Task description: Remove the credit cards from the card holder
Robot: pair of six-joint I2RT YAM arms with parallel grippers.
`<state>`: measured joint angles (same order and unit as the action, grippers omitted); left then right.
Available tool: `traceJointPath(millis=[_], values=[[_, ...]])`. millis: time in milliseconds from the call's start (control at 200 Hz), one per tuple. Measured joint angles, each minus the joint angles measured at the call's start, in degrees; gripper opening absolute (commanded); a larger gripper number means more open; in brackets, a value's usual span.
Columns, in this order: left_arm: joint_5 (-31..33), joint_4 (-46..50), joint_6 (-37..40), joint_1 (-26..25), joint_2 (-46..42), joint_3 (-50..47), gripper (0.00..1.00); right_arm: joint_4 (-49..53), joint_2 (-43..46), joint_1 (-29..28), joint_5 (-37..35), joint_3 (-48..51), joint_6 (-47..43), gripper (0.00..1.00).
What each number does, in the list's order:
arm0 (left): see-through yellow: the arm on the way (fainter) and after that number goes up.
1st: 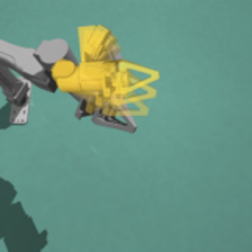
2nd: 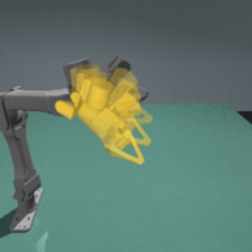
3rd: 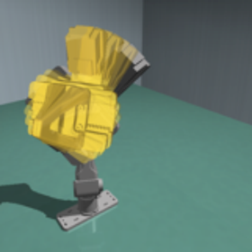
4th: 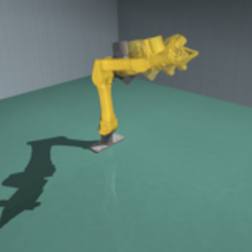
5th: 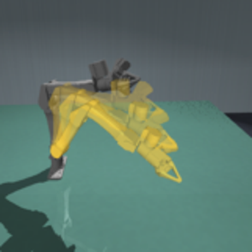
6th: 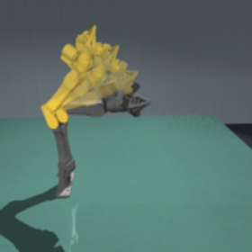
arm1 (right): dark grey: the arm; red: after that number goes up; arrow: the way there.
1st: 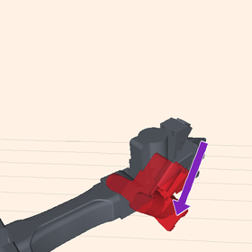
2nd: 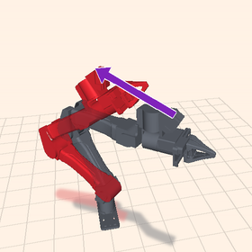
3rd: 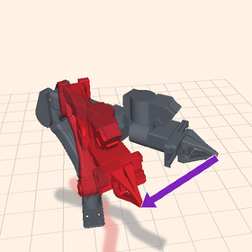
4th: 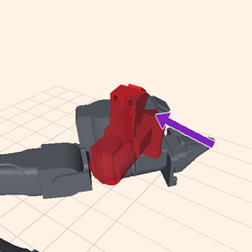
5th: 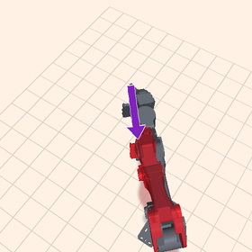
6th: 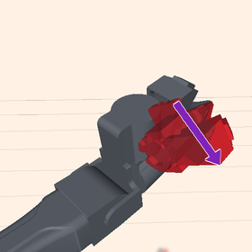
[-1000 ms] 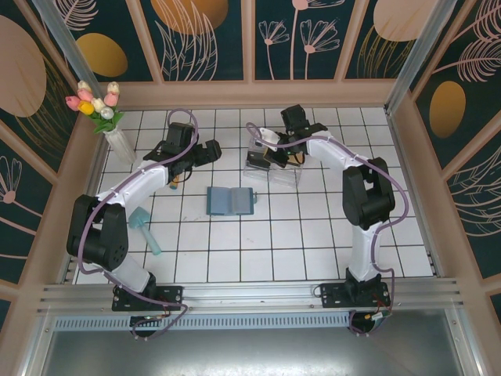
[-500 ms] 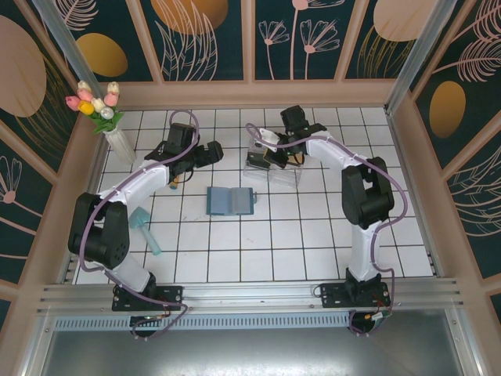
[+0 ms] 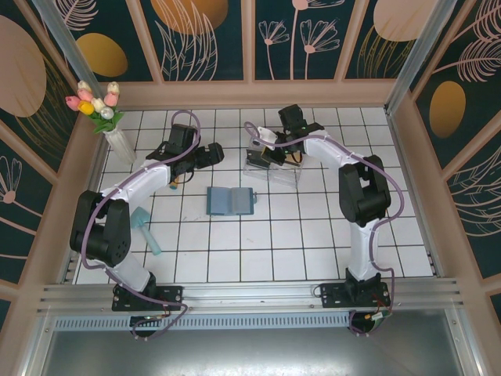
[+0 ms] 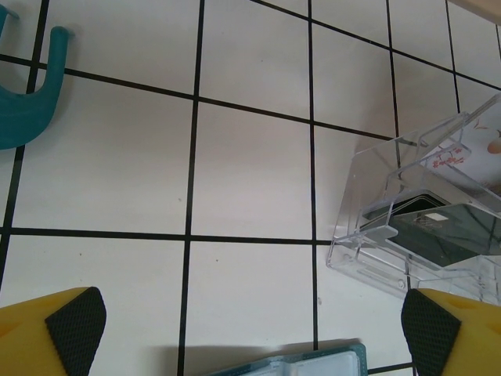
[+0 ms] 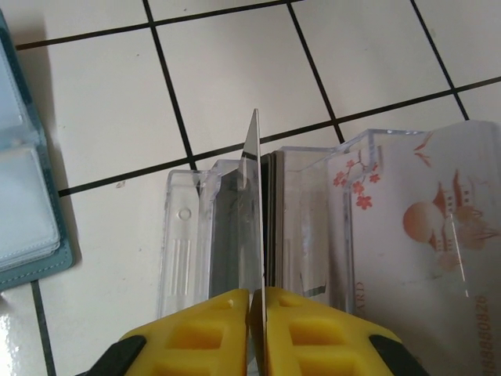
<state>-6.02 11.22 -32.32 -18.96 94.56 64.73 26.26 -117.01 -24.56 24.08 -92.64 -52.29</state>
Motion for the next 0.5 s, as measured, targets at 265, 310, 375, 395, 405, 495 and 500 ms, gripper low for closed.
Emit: traceJointPath(millis=[265,310,375,395,405,495,500], values=[[0.0,0.0,0.2,0.0,0.0,0.0,0.98,-0.4,0.0,-0.3,-1.1,-0.3,0.1,0.2],[0.0,0.0,0.2,0.0,0.0,0.0,0.99,-0.4,0.0,-0.3,-1.3,-0.3,0.2,0.2],[0.0,0.0,0.2,0.0,0.0,0.0,0.98,-0.4,0.0,-0.3,-1.4,-0.3,0.2,0.2],[0.0,0.0,0.2,0.0,0.0,0.0,0.98,-0.4,0.1,-0.3,-1.3,-0.3,0.2,0.2],[0.0,0.0,0.2,0.0,0.0,0.0,0.99,-0.4,0.1,-0.3,-1.3,-0.3,0.4,0.2],[-0.1,0.0,0.2,0.0,0.0,0.0,0.99,-0.6,0.6,-0.3,-0.8,-0.3,1.3,0.21],[-0.1,0.0,0.2,0.0,0.0,0.0,0.98,-0.6,0.7,-0.3,-0.8,-0.3,1.3,0.21]])
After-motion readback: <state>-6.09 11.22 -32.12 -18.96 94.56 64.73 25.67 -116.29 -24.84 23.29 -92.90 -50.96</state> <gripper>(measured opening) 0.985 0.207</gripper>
